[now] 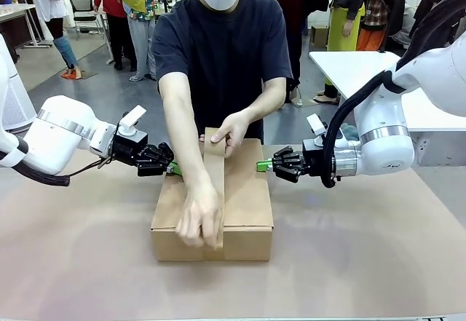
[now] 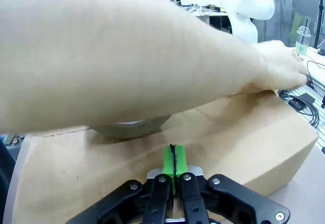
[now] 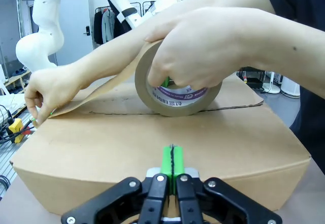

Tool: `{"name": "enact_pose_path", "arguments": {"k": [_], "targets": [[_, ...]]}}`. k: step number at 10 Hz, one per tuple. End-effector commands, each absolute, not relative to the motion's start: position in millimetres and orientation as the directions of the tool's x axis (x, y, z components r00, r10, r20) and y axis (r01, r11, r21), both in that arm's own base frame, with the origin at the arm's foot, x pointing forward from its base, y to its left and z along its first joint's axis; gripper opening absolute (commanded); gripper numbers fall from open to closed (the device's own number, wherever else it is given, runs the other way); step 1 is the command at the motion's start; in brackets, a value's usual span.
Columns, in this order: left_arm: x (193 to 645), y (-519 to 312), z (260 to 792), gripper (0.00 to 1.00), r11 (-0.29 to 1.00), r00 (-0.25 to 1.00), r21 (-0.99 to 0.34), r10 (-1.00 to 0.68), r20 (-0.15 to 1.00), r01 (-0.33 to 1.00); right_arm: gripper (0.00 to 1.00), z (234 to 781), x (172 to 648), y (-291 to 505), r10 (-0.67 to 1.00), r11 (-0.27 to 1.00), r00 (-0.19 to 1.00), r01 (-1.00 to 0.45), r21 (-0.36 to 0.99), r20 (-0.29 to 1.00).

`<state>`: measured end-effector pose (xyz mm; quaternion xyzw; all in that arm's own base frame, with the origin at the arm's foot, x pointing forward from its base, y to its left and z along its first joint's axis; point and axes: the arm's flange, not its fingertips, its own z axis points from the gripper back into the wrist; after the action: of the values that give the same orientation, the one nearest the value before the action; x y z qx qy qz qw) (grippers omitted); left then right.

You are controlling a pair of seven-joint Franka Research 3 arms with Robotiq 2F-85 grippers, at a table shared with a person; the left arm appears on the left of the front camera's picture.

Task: Wrap the clocks to prevent damage.
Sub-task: After the human seals the box with tape, release both hands from the side flaps of the Package Box.

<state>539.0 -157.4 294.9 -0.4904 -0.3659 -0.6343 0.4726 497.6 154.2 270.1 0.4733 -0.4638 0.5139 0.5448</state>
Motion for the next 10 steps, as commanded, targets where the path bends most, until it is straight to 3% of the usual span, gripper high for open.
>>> {"name": "enact_pose_path", "arguments": {"k": [1,10], "targets": [[539.5,-157.8,293.5,0.00,-0.283,-0.077,0.005,-0.245,0.967,0.959,0.01,266.4,494.3,155.8,0.121,0.037,0.046,-0.998,0.041,0.992],[539.5,-157.8,293.5,0.00,-0.283,-0.077,0.005,-0.245,0.967,0.959,0.01,266.4,494.3,155.8,0.121,0.037,0.046,-0.998,0.041,0.992]]}}
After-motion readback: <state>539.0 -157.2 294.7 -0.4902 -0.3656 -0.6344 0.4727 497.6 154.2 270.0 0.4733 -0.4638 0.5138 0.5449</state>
